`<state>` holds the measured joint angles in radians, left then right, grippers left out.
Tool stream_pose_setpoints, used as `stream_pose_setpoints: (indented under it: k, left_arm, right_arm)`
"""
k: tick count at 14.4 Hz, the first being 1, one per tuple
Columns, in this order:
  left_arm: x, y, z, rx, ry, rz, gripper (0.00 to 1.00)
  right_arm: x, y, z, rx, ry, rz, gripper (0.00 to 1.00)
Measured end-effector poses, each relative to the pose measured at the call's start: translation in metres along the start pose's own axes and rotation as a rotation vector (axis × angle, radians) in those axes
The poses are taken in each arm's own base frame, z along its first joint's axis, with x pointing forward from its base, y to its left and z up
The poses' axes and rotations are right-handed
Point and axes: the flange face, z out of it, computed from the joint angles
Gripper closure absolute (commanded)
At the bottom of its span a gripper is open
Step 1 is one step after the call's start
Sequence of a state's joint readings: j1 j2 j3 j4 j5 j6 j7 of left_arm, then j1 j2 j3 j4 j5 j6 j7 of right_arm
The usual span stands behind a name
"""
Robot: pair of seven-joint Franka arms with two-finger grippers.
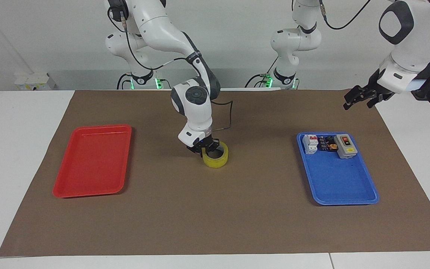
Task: Place and move tape with both arms
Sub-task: 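Grasp the tape with the right gripper and carry it into the red tray, then lower the tape into the red tray and open the right gripper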
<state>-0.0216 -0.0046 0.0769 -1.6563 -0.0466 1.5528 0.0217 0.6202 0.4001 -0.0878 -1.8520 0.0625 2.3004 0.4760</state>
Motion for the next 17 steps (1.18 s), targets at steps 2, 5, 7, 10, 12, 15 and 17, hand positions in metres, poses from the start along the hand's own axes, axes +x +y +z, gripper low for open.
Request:
stream_pose_setpoints:
  k: [2,5,7,10,12,15,17]
  left_arm:
    - [0.0,0.001,-0.001,0.007,0.003,0.003,0.0]
    - [0.002,0.001,-0.003,0.011,0.026,0.005,0.0]
    - [0.003,0.001,-0.003,0.011,0.032,0.005,0.0]
    - [0.003,0.001,-0.004,0.012,0.036,0.006,0.0]
    - [0.003,0.001,-0.004,0.012,0.036,0.006,0.0]
    - [0.003,0.001,-0.004,0.013,0.037,0.006,0.0]
    - [0.003,0.001,-0.005,0.013,0.037,0.006,0.0]
  right_arm:
    - [0.012,0.012,-0.019,-0.014,-0.021,0.02,1.0]
    - [0.039,0.084,-0.07,-0.03,-0.063,0.018,1.0]
    - [0.053,0.175,-0.11,-0.026,-0.093,-0.004,1.0]
    - [0.056,0.324,-0.138,-0.008,-0.098,0.007,1.0]
    - [0.048,0.39,-0.13,-0.005,-0.111,0.005,1.0]
    - [0.036,0.448,-0.107,-0.031,-0.099,0.001,1.0]
    - [0.027,0.47,-0.086,-0.04,-0.088,0.011,1.0]
